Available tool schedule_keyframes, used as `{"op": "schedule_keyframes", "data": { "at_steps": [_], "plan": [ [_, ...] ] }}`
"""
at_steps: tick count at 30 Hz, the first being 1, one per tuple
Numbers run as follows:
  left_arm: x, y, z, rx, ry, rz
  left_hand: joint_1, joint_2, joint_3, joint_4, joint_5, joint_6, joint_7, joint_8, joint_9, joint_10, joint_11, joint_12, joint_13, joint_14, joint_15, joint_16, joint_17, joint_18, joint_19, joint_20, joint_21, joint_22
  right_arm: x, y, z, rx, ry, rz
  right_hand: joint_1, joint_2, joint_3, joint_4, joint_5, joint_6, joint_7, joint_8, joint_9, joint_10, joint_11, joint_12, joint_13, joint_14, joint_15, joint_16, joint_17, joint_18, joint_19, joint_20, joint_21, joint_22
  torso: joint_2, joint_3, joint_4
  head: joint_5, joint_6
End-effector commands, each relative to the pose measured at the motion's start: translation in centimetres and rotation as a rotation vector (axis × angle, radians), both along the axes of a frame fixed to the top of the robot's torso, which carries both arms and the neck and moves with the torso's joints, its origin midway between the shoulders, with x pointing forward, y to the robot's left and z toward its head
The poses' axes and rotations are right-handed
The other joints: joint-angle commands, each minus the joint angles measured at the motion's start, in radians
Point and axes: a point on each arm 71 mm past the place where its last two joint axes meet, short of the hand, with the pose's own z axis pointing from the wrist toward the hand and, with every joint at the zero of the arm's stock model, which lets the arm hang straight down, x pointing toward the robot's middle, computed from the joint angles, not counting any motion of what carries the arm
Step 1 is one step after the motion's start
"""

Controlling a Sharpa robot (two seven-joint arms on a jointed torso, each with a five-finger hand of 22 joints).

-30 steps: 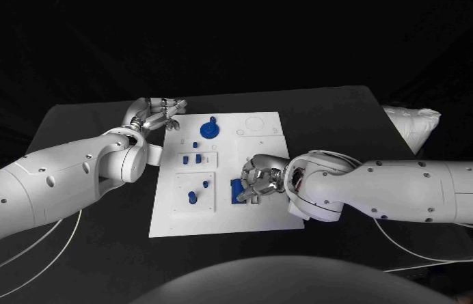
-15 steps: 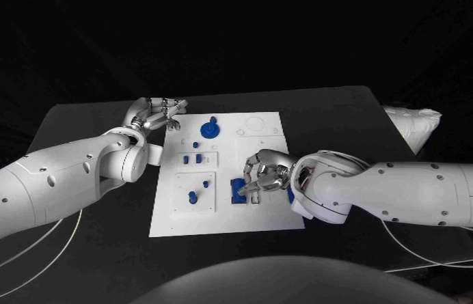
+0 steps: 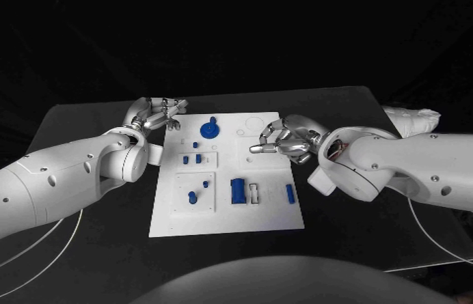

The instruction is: Assemble the parts on the task board

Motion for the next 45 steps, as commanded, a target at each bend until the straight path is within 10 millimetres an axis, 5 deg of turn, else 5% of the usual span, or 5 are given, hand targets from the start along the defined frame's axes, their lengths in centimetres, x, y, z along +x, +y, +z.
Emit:
{"op": "schedule_keyframes", "data": {
  "at_steps": [1,8,15,22,45],
  "plan": [
    [0.0,-0.4,0.1,-0.006,-0.004,-0.019,0.002,0.012,-0.007,0.000,0.006,-0.009,-0.001,0.006,0.002,-0.009,0.000,0.006,0.000,-0.007,-0.002,-0.006,-0.001,0.010,0.008,0.001,-0.006,0.001,-0.6,-0.8,-0.6,-0.039,0.129,0.012,0.000,0.013,-0.002,0.016,-0.004,0.036,-0.002,-0.065,-0.060,0.101,0.004,0.004,0.262,0.108,0.005,0.004,0.263,-0.007,0.103,-0.003,0.004,0.263,0.001,-0.0004,-0.0002,0.001,0.000],
    [0.0,-0.4,0.1,-0.005,-0.003,-0.017,0.002,0.012,-0.007,0.000,0.006,-0.009,-0.001,0.007,0.002,-0.009,0.000,0.007,0.000,-0.007,-0.002,-0.007,-0.002,0.010,0.009,0.001,-0.005,0.002,-2.0,-3.6,-1.3,-0.263,0.261,0.076,-0.056,0.057,-0.013,0.108,0.030,0.113,0.045,-0.398,-0.361,0.101,0.042,0.004,0.262,0.108,0.030,0.004,0.263,-0.007,0.103,0.026,0.004,0.263,0.001,0.0017,-0.0004,-0.002,0.000],
    [0.0,-0.5,0.1,-0.004,-0.003,-0.016,0.002,0.012,-0.007,0.000,0.006,-0.009,-0.001,0.007,0.002,-0.009,0.000,0.007,0.000,-0.007,-0.002,-0.007,-0.002,0.010,0.009,0.001,-0.005,0.002,-2.9,-6.1,-1.6,-0.418,0.316,0.076,-0.088,0.059,-0.027,0.133,0.034,0.120,0.077,-0.527,-0.488,0.101,0.072,0.004,0.262,0.108,0.064,0.004,0.263,-0.007,0.103,0.053,0.004,0.263,0.001,0.0017,-0.0007,-0.009,0.000],
    [0.0,-0.6,0.1,-0.005,-0.003,-0.018,0.002,0.012,-0.007,0.000,0.006,-0.009,-0.001,0.007,0.002,-0.009,0.000,0.007,0.000,-0.007,-0.002,-0.007,-0.002,0.010,0.009,0.001,-0.005,0.002,-3.1,-7.3,-2.1,-0.498,0.348,0.073,-0.096,0.060,-0.029,0.134,0.044,0.124,0.068,-0.526,-0.494,0.101,0.068,0.004,0.262,0.108,0.062,0.004,0.263,-0.007,0.103,0.056,0.004,0.263,0.002,0.0015,-0.0007,-0.033,0.000],
    [-0.1,-0.4,0.1,-0.005,-0.002,-0.017,0.002,0.012,-0.007,0.000,0.006,-0.009,-0.001,0.007,0.002,-0.009,0.000,0.007,0.000,-0.007,-0.002,-0.007,-0.002,0.010,0.009,0.001,-0.005,0.002,-2.7,-4.7,-5.8,-0.557,0.417,0.164,-0.059,0.053,0.002,0.072,0.073,0.189,0.053,-0.488,-0.482,0.101,0.054,0.004,0.262,0.108,0.048,0.004,0.263,-0.007,0.103,0.046,0.004,0.263,0.001,0.0007,-0.0005,-0.035,0.000]
  ]
}}
